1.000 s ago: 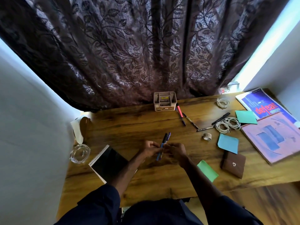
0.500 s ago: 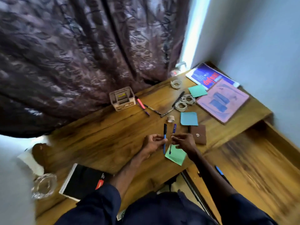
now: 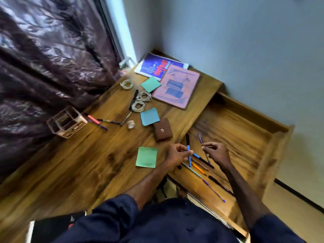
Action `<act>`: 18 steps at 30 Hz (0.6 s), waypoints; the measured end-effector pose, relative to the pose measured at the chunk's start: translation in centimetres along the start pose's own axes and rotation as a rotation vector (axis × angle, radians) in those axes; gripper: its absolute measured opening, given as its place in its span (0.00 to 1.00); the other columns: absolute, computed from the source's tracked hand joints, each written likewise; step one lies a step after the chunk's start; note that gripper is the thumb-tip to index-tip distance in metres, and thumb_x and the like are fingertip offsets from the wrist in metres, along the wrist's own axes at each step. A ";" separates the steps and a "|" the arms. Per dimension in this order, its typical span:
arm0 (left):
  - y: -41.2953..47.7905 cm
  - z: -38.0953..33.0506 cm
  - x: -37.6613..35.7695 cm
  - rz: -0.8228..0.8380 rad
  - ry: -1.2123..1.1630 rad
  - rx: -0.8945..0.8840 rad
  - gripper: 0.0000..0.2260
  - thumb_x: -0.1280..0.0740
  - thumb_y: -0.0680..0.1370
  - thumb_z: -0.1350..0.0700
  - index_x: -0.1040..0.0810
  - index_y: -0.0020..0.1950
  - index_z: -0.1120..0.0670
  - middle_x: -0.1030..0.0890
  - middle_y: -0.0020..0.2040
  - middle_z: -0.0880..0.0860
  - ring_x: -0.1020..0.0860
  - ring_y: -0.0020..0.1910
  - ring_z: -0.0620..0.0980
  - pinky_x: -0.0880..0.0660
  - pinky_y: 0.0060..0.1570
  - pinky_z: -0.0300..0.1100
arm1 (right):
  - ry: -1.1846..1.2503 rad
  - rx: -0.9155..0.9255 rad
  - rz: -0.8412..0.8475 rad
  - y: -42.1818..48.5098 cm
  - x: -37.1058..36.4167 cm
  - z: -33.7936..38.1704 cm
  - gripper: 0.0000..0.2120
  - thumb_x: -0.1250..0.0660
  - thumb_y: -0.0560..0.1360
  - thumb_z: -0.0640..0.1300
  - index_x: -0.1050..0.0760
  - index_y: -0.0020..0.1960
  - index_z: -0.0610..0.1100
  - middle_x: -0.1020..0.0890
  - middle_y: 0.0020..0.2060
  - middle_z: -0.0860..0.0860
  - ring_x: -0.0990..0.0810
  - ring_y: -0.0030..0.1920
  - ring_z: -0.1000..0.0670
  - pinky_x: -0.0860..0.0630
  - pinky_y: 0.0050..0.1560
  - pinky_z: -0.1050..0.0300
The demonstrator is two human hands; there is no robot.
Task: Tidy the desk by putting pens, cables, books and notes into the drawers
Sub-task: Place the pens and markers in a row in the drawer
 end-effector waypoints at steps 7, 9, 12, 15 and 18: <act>-0.3 3.1 -8.0 0.098 0.098 0.160 0.12 0.22 0.72 0.64 0.25 0.39 0.59 0.20 0.36 0.56 0.20 0.28 0.42 0.19 0.32 0.38 | -0.334 -0.122 -0.059 -0.6 8.0 -11.1 0.02 0.23 0.71 0.42 0.13 0.44 0.48 0.13 0.40 0.53 0.16 0.41 0.54 0.28 0.42 0.62; -0.7 3.9 -9.3 0.100 0.141 0.192 0.11 0.22 0.72 0.64 0.24 0.39 0.59 0.19 0.36 0.57 0.19 0.29 0.43 0.19 0.33 0.38 | -0.381 -0.155 -0.020 -1.1 8.4 -13.8 0.03 0.24 0.71 0.42 0.15 0.41 0.50 0.14 0.39 0.54 0.17 0.40 0.54 0.25 0.41 0.60; -1.0 5.1 -10.8 0.104 0.192 0.231 0.09 0.21 0.72 0.62 0.21 0.44 0.60 0.15 0.45 0.61 0.14 0.41 0.52 0.15 0.42 0.46 | -0.458 -0.156 0.061 -1.7 8.4 -16.7 0.05 0.24 0.71 0.43 0.17 0.41 0.53 0.15 0.39 0.56 0.16 0.42 0.55 0.20 0.45 0.57; -1.3 6.1 -11.5 0.083 0.205 0.268 0.09 0.22 0.72 0.63 0.20 0.47 0.63 0.15 0.48 0.61 0.13 0.46 0.55 0.15 0.46 0.50 | -0.537 -0.175 0.131 -2.1 7.7 -18.4 0.02 0.26 0.74 0.45 0.16 0.45 0.51 0.15 0.43 0.55 0.17 0.45 0.53 0.20 0.47 0.55; -1.6 6.6 -11.8 0.068 0.217 0.301 0.10 0.22 0.72 0.63 0.20 0.49 0.62 0.15 0.49 0.60 0.14 0.47 0.54 0.15 0.45 0.47 | -0.572 -0.148 0.180 -2.1 6.7 -19.0 0.04 0.27 0.75 0.43 0.16 0.49 0.50 0.15 0.45 0.53 0.17 0.46 0.52 0.20 0.48 0.55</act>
Point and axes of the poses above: each hand's wrist, its own y-axis towards the middle knuckle, its own x-axis out of the back of the hand, z = x × y, the point moved 10 cm from there along y, towards the middle knuckle
